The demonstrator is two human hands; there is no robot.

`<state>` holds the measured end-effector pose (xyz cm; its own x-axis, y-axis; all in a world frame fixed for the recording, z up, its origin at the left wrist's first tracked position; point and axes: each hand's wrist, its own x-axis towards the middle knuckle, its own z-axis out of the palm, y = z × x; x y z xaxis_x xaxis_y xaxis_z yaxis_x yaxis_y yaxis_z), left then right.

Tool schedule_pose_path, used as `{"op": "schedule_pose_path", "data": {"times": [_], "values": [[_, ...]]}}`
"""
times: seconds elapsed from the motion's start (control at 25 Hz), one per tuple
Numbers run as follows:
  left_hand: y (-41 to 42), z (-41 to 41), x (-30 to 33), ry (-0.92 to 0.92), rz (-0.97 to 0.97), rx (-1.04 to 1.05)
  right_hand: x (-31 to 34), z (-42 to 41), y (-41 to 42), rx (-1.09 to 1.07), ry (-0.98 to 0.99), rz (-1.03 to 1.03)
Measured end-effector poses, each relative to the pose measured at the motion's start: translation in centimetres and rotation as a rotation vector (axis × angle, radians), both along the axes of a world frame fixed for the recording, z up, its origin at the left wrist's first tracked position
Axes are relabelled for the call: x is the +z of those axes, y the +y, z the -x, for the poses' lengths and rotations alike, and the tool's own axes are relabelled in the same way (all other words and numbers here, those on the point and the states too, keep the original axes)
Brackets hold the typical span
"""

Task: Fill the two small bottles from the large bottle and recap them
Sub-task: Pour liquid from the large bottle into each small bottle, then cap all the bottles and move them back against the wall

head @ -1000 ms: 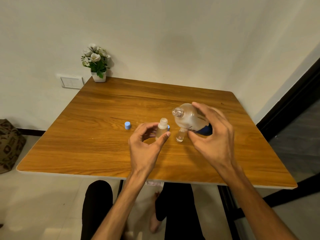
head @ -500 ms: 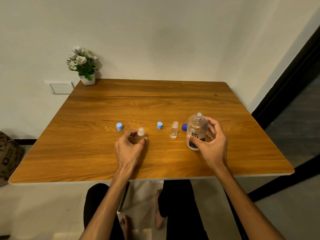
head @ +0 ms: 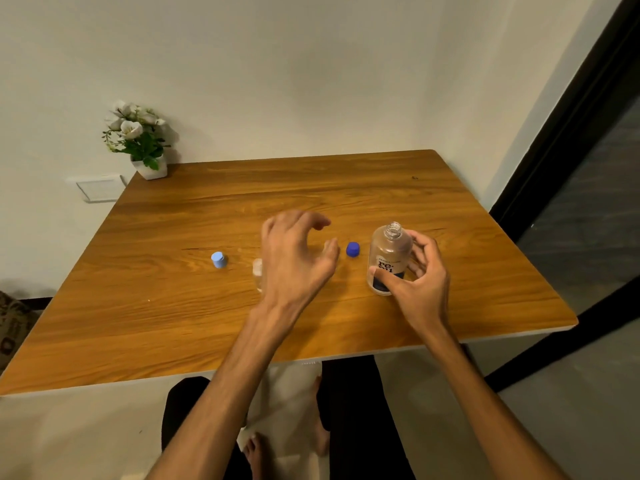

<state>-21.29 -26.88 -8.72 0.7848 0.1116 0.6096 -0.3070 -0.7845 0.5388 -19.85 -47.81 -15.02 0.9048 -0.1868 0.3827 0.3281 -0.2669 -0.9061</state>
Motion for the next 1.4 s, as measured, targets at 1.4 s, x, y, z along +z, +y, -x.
{"op": "schedule_pose_path", "data": {"times": [1.4], "values": [[-10.2, -4.6, 5.4, 0.254, -0.482, -0.423, -0.6, -0.6, -3.6, 0.022, 0.034, -0.089]]}}
